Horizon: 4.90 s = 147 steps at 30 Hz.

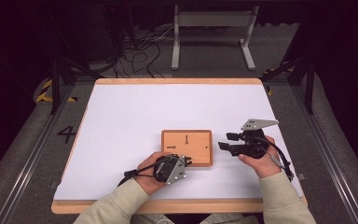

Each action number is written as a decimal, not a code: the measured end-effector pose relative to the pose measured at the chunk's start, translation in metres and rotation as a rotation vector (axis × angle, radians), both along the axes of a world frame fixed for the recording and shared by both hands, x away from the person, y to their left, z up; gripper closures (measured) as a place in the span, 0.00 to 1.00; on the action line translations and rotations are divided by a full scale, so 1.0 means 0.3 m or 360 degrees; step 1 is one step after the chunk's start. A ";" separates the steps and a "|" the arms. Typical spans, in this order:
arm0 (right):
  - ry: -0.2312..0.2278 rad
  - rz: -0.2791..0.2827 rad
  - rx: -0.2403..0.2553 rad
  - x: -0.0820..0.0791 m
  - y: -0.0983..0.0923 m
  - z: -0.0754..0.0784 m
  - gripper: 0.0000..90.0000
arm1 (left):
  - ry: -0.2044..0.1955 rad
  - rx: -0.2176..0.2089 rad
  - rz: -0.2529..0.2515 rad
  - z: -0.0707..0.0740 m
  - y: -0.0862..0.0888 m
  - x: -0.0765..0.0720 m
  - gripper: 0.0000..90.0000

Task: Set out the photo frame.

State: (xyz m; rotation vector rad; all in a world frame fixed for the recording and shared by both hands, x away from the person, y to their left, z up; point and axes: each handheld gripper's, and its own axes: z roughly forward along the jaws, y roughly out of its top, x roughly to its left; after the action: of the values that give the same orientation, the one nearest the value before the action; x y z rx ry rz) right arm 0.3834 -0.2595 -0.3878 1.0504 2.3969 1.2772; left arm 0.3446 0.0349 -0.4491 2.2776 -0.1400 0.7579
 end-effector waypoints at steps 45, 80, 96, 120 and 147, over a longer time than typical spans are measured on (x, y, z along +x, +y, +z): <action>0.0494 0.0208 0.0015 0.195 0.177 -0.129 0.36 | 0.0238 -0.0092 0.0040 0.036 0.064 -0.007 0.75; -0.0116 0.0448 -0.0351 -0.023 0.170 -0.026 0.56 | 0.0703 -0.0745 0.0567 0.050 0.462 0.074 0.46; -0.0162 0.0550 -0.0463 -0.101 0.171 0.005 0.66 | 0.0815 -0.0788 0.0615 0.031 0.464 0.103 0.43; -0.0138 0.0662 -0.0498 -0.161 0.167 0.018 0.67 | 0.0844 -0.0740 0.0656 0.024 0.464 0.121 0.43; 0.0005 0.0683 -0.0645 -0.183 0.138 0.003 0.60 | 0.0852 -0.0745 0.0647 0.024 0.460 0.128 0.43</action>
State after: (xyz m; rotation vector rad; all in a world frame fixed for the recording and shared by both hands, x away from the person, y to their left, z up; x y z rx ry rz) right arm 0.3285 -0.2180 -0.3870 0.4400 2.8148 0.8257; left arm 0.3830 0.1728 -0.4418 1.9836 0.6944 0.3002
